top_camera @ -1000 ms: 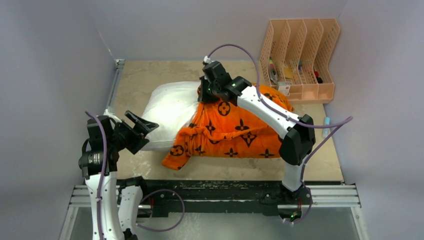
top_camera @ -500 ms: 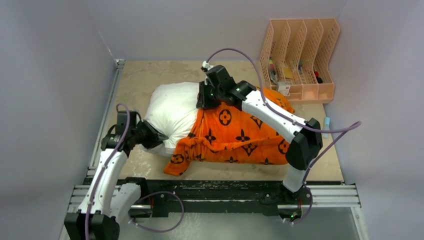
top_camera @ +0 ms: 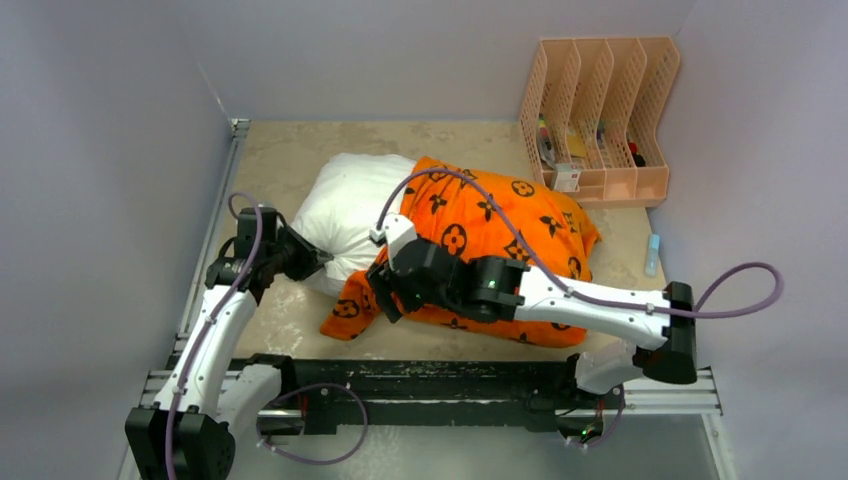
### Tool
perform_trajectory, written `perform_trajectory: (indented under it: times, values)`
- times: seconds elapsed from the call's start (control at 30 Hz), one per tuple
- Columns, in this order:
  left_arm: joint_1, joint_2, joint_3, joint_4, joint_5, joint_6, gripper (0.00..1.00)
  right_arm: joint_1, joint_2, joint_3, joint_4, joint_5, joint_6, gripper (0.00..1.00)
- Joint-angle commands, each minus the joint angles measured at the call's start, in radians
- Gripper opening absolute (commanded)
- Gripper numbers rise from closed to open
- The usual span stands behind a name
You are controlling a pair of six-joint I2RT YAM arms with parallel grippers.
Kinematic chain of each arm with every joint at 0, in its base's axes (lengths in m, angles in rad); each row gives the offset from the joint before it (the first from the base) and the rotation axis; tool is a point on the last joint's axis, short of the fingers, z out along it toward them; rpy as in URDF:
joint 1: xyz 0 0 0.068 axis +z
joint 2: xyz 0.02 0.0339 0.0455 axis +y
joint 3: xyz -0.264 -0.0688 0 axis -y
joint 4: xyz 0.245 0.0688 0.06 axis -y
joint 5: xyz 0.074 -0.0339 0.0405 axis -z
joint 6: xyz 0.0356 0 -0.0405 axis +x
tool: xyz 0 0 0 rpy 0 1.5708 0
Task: Remove the pillowcase from the pillow
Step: Remove the pillow from the pillowcase.
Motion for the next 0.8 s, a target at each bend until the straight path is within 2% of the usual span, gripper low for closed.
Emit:
perform_trajectory:
  times: [0.0, 0.17, 0.2, 0.27, 0.33, 0.43, 0.53, 0.57, 0.67, 0.7, 0.77]
  values:
    - [-0.003, 0.0, 0.04, 0.037, -0.046, 0.028, 0.0, 0.047, 0.1, -0.016, 0.112, 0.293, -0.137, 0.75]
    - [-0.003, -0.021, 0.032, -0.008, -0.037, 0.051, 0.0, 0.058, 0.239, 0.038, 0.21, 0.404, -0.456, 0.71]
    - [-0.003, -0.019, 0.041, -0.041, -0.043, 0.072, 0.0, 0.058, 0.265, 0.041, 0.212, 0.465, -0.495, 0.62]
    - [-0.002, -0.015, 0.059, -0.101, -0.069, 0.109, 0.0, 0.058, 0.308, 0.066, 0.106, 0.534, -0.485, 0.34]
    - [-0.002, -0.016, 0.073, -0.131, -0.117, 0.126, 0.0, 0.054, 0.299, 0.064, 0.004, 0.612, -0.396, 0.0]
    - [0.001, 0.002, 0.107, -0.13, -0.184, 0.112, 0.0, 0.05, 0.177, -0.021, -0.124, 0.638, -0.133, 0.0]
    - [0.029, 0.076, 0.157, -0.125, -0.254, 0.142, 0.0, 0.023, 0.027, -0.147, -0.293, 0.584, 0.17, 0.0]
    - [0.087, 0.115, 0.175, -0.132, -0.221, 0.183, 0.0, 0.007, -0.021, -0.187, -0.353, 0.549, 0.249, 0.0]
    - [0.391, 0.194, 0.175, -0.092, 0.024, 0.282, 0.0, -0.069, -0.164, -0.289, -0.464, 0.397, 0.406, 0.0]
    - [0.454, 0.216, 0.185, -0.083, 0.046, 0.302, 0.0, -0.098, -0.216, -0.319, -0.473, 0.35, 0.433, 0.0]
    - [0.485, 0.269, 0.241, -0.11, 0.039, 0.338, 0.0, -0.113, -0.313, -0.364, -0.455, 0.304, 0.462, 0.0]
